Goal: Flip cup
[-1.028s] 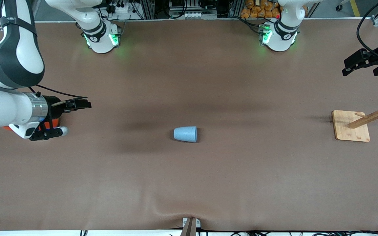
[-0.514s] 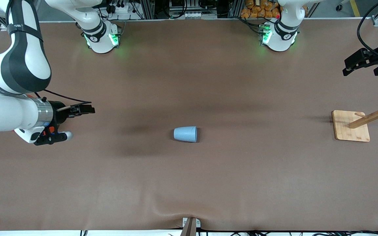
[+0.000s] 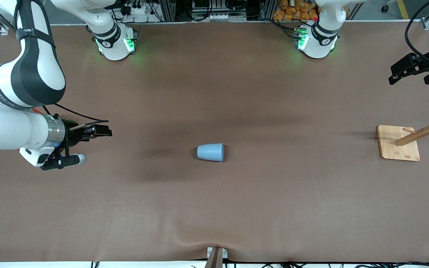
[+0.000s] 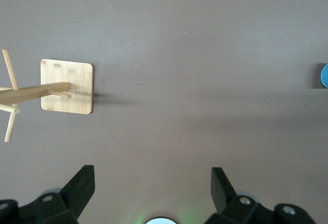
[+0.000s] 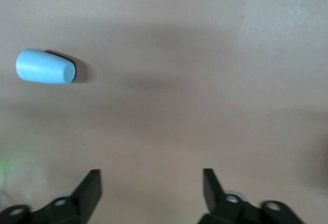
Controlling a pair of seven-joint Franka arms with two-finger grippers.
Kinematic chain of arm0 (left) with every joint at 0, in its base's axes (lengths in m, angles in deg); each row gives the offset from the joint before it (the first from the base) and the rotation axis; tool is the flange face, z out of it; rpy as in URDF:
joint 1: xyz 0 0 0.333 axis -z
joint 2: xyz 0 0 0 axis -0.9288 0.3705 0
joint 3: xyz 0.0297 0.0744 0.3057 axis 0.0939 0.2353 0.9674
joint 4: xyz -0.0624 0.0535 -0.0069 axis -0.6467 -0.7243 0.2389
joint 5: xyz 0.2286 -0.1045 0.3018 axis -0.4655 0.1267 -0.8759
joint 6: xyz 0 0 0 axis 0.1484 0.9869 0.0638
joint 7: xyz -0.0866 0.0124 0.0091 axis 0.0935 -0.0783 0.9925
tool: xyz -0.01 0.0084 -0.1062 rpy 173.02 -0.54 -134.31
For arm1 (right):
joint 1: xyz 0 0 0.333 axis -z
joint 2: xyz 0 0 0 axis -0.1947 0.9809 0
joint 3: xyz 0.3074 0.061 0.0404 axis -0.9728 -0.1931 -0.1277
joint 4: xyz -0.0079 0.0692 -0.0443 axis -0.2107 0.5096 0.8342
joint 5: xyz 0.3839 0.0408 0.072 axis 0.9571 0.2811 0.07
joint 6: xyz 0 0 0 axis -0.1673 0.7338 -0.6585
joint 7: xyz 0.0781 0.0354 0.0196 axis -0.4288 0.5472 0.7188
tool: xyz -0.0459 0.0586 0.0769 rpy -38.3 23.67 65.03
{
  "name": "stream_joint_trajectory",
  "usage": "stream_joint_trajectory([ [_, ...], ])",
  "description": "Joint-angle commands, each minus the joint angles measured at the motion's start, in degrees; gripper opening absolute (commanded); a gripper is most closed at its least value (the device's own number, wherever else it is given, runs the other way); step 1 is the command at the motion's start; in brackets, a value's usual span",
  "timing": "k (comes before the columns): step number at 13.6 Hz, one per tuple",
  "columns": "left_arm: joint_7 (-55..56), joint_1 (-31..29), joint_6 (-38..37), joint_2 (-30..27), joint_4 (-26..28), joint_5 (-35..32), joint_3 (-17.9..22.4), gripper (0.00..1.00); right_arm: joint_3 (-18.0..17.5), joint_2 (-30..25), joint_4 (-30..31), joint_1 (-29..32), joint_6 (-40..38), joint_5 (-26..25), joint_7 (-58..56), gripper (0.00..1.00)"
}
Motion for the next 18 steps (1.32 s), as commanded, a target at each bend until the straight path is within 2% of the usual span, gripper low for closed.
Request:
stream_joint_trajectory([
  [1, -1.0, -0.6, -0.4, -0.9, 0.4, 0.2, -0.3, 1.00, 0.1, 0.8, -1.2, -0.6, 1.9, 1.2, 0.1, 0.42],
  [5, -1.0, -0.5, -0.4, 0.2, -0.2, 0.2, -0.3, 1.00, 0.1, 0.8, -1.2, -1.5, 3.3, 1.2, 0.1, 0.39],
  [6, -0.9, -0.6, -0.4, 0.3, -0.4, 0.5, -0.3, 1.00, 0.1, 0.7, -1.2, -1.8, 3.5, 1.2, 0.1, 0.34],
  [7, -0.7, -0.5, -0.3, 1.3, -0.4, 1.4, -0.4, 1.00, 0.1, 0.4, -1.3, -2.6, 3.4, 1.1, 0.1, 0.19],
  [8, -0.9, -0.5, -0.1, 2.8, -0.4, 3.4, -0.5, 1.00, 0.1, 0.2, -1.3, -3.6, 3.1, 1.1, 0.1, 0.09],
  [11, -0.7, 0.2, 5.2, 7.8, -0.1, 8.4, -0.9, 1.00, 0.0, 0.0, -1.6, -5.6, 3.5, 1.1, -4.5, 0.01],
  [12, -0.2, 0.6, 7.1, 9.7, -0.1, 10.7, -1.1, 1.00, 0.0, 0.0, -1.6, -5.6, 3.7, 1.2, -6.7, 0.02],
  [14, 0.3, 1.8, 12.0, 13.6, 0.1, 13.1, -2.6, 1.00, 0.1, 0.1, -1.4, -4.8, 4.1, 1.1, -9.1, 0.11],
  [15, 0.4, 2.7, 14.5, 15.8, 0.1, 13.3, -3.4, 1.00, 0.3, 0.1, -1.2, -4.5, 3.9, 1.0, -10.5, 0.18],
  [16, 0.4, 3.6, 16.4, 18.1, 0.1, 14.8, -3.7, 1.00, 0.3, 0.1, -1.0, -3.8, 3.5, 0.9, -11.3, 0.35],
  [17, 0.4, 4.5, 17.4, 20.3, 0.0, 17.4, -3.7, 1.00, 0.3, 0.1, -0.5, -3.3, 3.5, 0.9, -11.4, 0.42],
  [18, 0.3, 5.3, 18.5, 22.7, -0.2, 20.2, -3.7, 1.00, 0.3, 0.1, 0.3, -2.6, 3.4, 0.9, -11.4, 0.42],
])
